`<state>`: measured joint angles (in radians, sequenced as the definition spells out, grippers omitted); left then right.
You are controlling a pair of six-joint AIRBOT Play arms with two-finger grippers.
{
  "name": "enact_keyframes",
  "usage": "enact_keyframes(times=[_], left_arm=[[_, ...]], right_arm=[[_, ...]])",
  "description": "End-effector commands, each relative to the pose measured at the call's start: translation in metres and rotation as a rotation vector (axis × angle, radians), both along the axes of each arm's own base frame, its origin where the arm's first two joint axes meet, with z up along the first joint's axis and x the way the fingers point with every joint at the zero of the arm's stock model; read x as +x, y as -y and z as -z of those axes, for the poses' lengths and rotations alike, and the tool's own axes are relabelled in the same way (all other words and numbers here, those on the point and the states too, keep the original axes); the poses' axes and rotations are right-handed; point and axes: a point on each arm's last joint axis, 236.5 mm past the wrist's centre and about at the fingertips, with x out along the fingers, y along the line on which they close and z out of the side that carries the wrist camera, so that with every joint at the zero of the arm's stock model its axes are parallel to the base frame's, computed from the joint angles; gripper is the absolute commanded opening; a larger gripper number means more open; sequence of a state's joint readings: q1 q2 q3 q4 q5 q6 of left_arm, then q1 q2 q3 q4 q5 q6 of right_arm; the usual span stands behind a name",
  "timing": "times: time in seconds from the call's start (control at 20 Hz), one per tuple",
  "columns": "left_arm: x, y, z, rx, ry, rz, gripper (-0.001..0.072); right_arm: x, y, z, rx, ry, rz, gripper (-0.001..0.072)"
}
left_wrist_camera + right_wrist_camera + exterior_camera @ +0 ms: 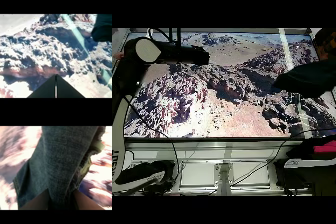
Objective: Fold the clothes and pants, and hang the long-sleeved shirts on hangers.
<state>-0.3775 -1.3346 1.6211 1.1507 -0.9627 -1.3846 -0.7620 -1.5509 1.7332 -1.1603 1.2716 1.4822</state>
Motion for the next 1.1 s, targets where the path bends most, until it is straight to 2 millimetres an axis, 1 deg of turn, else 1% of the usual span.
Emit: enact_keyframes(times=[0.0, 0.05, 0.1, 0.15, 0.2, 0.3, 0.35, 0.45, 0.5, 0.55, 0.6, 0.65, 0.7, 0.8, 0.9, 1.05], left_arm=[[0.001, -0.001, 0.0, 0.001, 0.001, -0.003, 0.0026], [0.001, -0.001, 0.0, 0.001, 0.001, -0.003, 0.0025], [0.001, -0.001, 0.0, 0.001, 0.001, -0.003, 0.0025], [0.001, -0.001, 0.0, 0.001, 0.001, -0.003, 0.0026], [0.001, -0.001, 0.0, 0.001, 0.001, -0.002, 0.0026], [0.001, -0.001, 0.0, 0.001, 0.001, -0.003, 0.0026], [0.001, -0.001, 0.0, 0.001, 0.001, -0.003, 0.0026], [0.001, -0.001, 0.0, 0.001, 0.001, -0.002, 0.0025], [0.001, -0.001, 0.0, 0.001, 0.001, -0.003, 0.0026], [0.001, -0.001, 0.0, 0.001, 0.001, -0.003, 0.0026], [0.001, -0.001, 0.0, 0.001, 0.001, -0.002, 0.0026], [0.001, -0.001, 0.0, 0.001, 0.001, -0.002, 0.0026], [0.001, -0.001, 0.0, 0.001, 0.001, -0.003, 0.0025], [0.001, -0.001, 0.0, 0.001, 0.001, -0.003, 0.0026], [0.001, -0.001, 0.0, 0.001, 0.001, -0.003, 0.0026], [0.001, -0.001, 0.0, 0.001, 0.001, -0.003, 0.0025]], right_arm=[[-0.071, 0.056, 0.005, -0.081, -0.074, 0.307, 0.0047], [-0.083, 0.058, 0.004, -0.12, -0.076, 0.344, 0.0046], [-0.097, 0.055, 0.007, -0.155, -0.088, 0.356, 0.0046], [-0.109, 0.049, 0.016, -0.169, -0.113, 0.359, 0.0046], [-0.118, 0.043, 0.028, -0.163, -0.134, 0.358, 0.0047], [-0.132, 0.026, 0.054, -0.122, -0.181, 0.351, 0.0047], [-0.137, 0.02, 0.062, -0.111, -0.199, 0.346, 0.0047], [-0.144, 0.015, 0.069, -0.105, -0.227, 0.333, 0.0048], [-0.145, 0.013, 0.07, -0.099, -0.234, 0.331, 0.0085], [-0.146, 0.012, 0.071, -0.096, -0.239, 0.329, 0.0353], [-0.146, 0.011, 0.071, -0.103, -0.247, 0.308, 0.0645], [-0.148, 0.009, 0.072, -0.105, -0.259, 0.289, 0.0683], [-0.15, 0.007, 0.072, -0.098, -0.267, 0.286, 0.0682], [-0.152, 0.004, 0.067, -0.102, -0.263, 0.286, 0.0669], [-0.153, 0.003, 0.052, -0.129, -0.233, 0.291, 0.0668], [-0.153, 0.003, 0.025, -0.181, -0.165, 0.304, 0.0668]])
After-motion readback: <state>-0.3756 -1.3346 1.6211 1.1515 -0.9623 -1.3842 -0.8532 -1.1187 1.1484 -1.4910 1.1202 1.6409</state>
